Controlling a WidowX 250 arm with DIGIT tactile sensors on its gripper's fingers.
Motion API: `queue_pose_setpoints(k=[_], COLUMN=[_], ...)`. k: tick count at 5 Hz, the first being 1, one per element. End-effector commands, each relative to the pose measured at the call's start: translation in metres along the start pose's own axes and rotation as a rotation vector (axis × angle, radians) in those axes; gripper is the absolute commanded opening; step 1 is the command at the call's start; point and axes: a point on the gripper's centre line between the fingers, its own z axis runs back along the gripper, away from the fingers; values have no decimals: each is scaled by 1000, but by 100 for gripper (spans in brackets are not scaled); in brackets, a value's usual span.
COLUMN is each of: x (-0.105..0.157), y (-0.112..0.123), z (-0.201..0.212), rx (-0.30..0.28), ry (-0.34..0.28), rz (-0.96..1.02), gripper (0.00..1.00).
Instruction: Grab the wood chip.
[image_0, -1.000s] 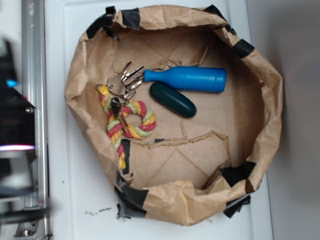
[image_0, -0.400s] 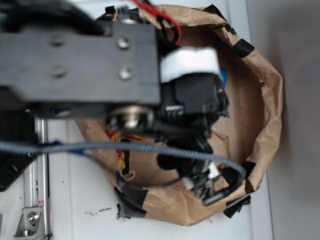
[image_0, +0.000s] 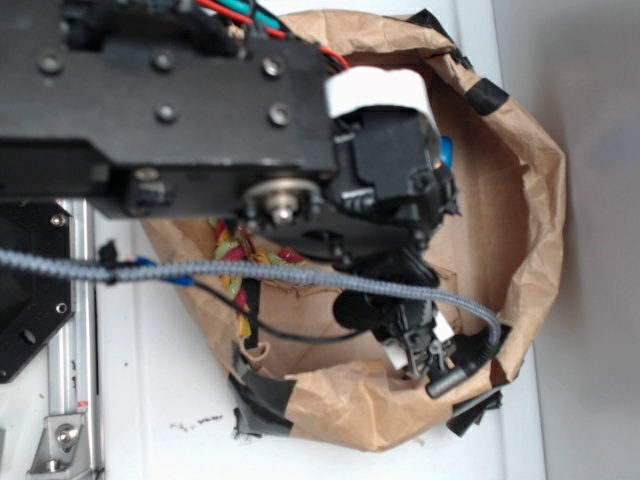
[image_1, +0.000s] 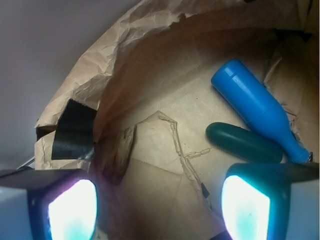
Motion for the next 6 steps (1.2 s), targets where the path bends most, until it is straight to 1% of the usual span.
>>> queue_pose_setpoints(k=[1, 2, 3, 4, 5, 6], x=[15, 18, 18, 13, 8, 5], y=[23, 22, 15, 4, -17, -42], z=[-16, -25, -47, -75, -87, -78], rx=[21, 11, 44, 105, 66, -71], ry=[-3, 2, 17, 75, 64, 53], rz=[60, 51, 15, -54, -83, -75], gripper=[100, 100, 100, 100, 100, 100])
